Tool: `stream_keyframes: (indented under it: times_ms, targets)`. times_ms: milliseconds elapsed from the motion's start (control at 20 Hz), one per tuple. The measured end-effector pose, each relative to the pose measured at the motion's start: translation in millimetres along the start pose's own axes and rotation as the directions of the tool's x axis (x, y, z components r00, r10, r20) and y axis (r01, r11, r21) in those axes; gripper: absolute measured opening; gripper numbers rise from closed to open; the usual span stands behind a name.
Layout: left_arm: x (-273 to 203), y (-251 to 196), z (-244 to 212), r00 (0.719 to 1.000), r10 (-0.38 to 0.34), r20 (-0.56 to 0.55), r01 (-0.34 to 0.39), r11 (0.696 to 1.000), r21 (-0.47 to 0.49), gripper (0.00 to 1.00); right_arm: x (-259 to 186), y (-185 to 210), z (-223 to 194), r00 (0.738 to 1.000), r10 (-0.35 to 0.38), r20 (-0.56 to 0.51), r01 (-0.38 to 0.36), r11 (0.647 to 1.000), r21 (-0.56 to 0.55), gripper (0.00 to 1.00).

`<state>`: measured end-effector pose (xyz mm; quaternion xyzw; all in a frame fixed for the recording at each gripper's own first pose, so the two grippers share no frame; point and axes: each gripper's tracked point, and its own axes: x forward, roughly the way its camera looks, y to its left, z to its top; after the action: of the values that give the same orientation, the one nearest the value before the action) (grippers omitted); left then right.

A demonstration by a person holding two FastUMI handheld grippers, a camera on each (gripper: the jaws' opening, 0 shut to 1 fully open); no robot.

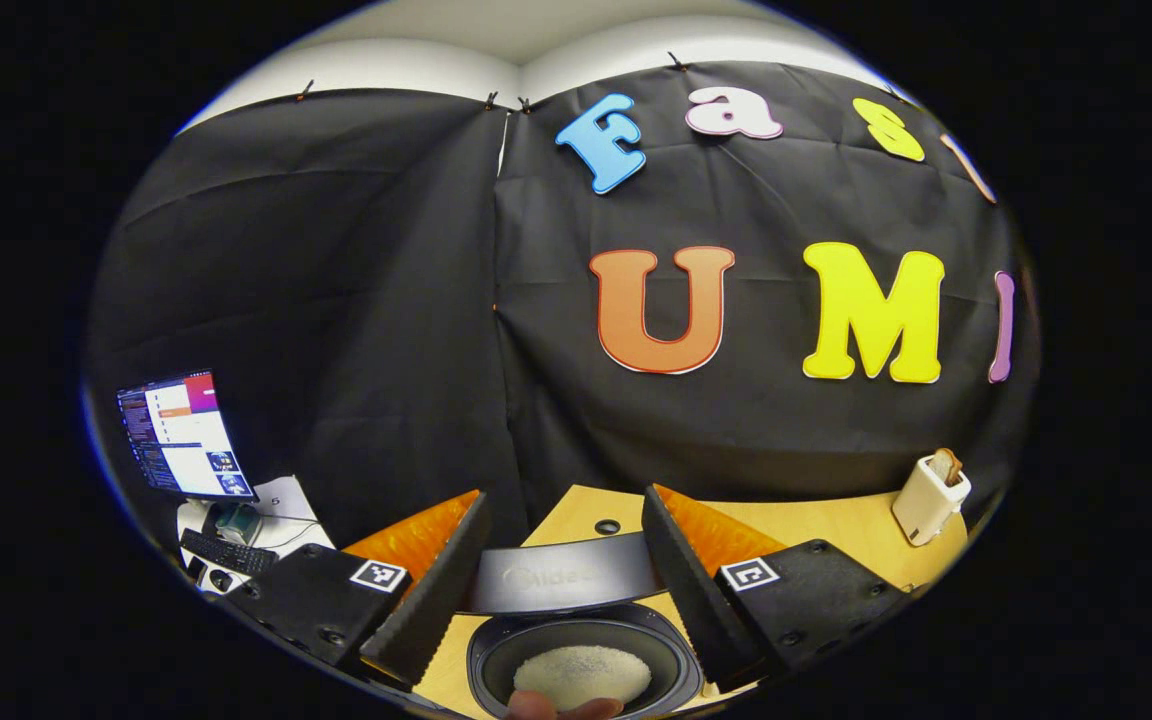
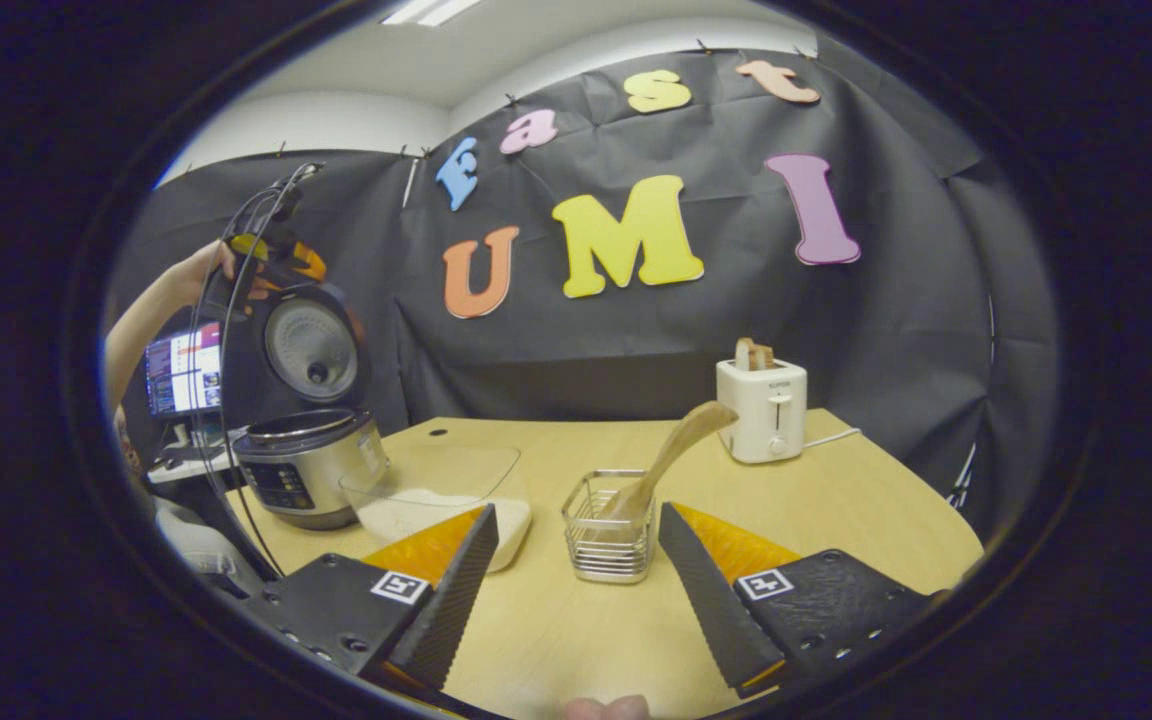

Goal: Close the left gripper, press the button to open the rice cooker; take a wooden spoon from the chopstick holder with the right hand, scoop a spoonful of rice and pour it into the rice cooker, then put the wooden spoon back into the chopstick holder.

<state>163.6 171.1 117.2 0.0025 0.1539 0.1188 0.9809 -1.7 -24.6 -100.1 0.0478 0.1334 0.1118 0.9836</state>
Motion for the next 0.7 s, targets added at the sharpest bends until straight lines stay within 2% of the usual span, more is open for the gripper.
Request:
stream_keyframes:
  times_ms: [50, 100, 150, 250, 350, 500, 550, 600, 700]
  targets:
    - [-4.8, -1.9, -2.7, 1.000, -0.007, 0.002, 0.007, 1.000, 0.000, 0.98, -0.4, 0.4, 1.3, 1.000, 0.001, 0.006, -0.001, 1.000, -0.001, 0.92]
    - [-10.2, -2.5, -6.7, 1.000, -0.010, 0.009, 0.010, 1.000, -0.003, 0.98, -0.1, 0.3, 0.0, 1.000, 0.003, 0.003, -0.003, 1.000, 0.001, 1.00]
    - [-15.9, -3.6, -10.2, 1.000, -0.010, 0.014, 0.010, 1.000, -0.001, 0.98, -0.7, 0.8, -1.0, 1.000, 0.008, -0.003, -0.008, 1.000, 0.002, 0.96]
    - [-28.5, -6.7, -20.0, 1.000, -0.007, 0.017, 0.007, 1.000, -0.002, 1.00, -3.0, -0.2, -1.4, 1.000, 0.009, -0.007, -0.009, 1.000, 0.000, 0.96]
    - [-42.1, -10.7, -32.0, 1.000, -0.007, 0.018, 0.007, 1.000, -0.012, 0.98, -6.8, -0.2, -2.3, 1.000, 0.009, -0.005, -0.009, 1.000, 0.001, 0.96]
    - [-61.8, -19.7, -58.0, 0.999, -0.040, -0.001, 0.040, 0.999, -0.007, 0.98, -9.2, 5.0, -4.5, 1.000, 0.030, -0.006, -0.030, 0.999, 0.013, 0.96]
    - [-68.0, -21.7, -66.0, 0.999, -0.051, -0.002, 0.051, 0.999, -0.015, 0.98, -11.3, 5.4, -3.8, 0.999, 0.032, -0.003, -0.032, 0.999, 0.012, 0.92]
    - [-73.4, -23.6, -76.4, 0.998, -0.060, -0.010, 0.060, 0.998, -0.022, 0.98, -11.4, 5.0, -3.8, 1.000, 0.031, -0.003, -0.031, 0.999, 0.006, 0.96]
    - [-83.0, -28.4, -92.3, 0.997, -0.074, -0.021, 0.074, 0.997, -0.024, 0.98, -12.1, 6.3, -1.0, 0.999, 0.037, 0.009, -0.037, 0.999, 0.003, 0.96]
